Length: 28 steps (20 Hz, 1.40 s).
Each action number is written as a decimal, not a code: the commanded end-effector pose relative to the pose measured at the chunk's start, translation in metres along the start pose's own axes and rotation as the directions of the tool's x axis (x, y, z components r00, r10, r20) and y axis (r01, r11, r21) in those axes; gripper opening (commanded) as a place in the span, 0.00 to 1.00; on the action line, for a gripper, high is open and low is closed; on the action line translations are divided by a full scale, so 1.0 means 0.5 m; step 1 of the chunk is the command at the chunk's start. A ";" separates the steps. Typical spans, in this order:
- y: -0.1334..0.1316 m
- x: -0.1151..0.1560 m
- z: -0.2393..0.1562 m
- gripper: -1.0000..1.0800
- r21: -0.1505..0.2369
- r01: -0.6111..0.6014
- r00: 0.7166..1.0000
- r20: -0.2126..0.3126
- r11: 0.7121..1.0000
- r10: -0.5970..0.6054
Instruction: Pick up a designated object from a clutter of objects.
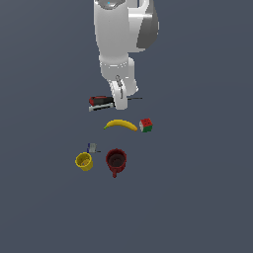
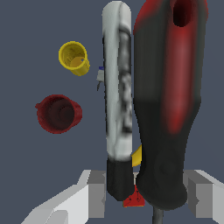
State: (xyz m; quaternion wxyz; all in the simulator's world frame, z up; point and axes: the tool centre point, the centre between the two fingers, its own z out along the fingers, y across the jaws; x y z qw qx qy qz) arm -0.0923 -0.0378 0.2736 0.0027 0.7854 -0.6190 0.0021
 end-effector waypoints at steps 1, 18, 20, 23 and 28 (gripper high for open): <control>-0.015 -0.022 -0.047 0.00 0.000 0.000 1.000 0.001 1.000 0.000; -0.109 -0.140 -0.298 0.00 0.001 0.003 1.000 0.006 1.000 -0.003; -0.114 -0.145 -0.311 0.00 0.002 0.003 1.000 0.007 1.000 -0.003; -0.120 -0.151 -0.325 0.00 0.002 0.003 1.000 0.007 1.000 -0.003; -0.124 -0.154 -0.333 0.00 0.002 0.003 1.000 0.007 1.000 -0.003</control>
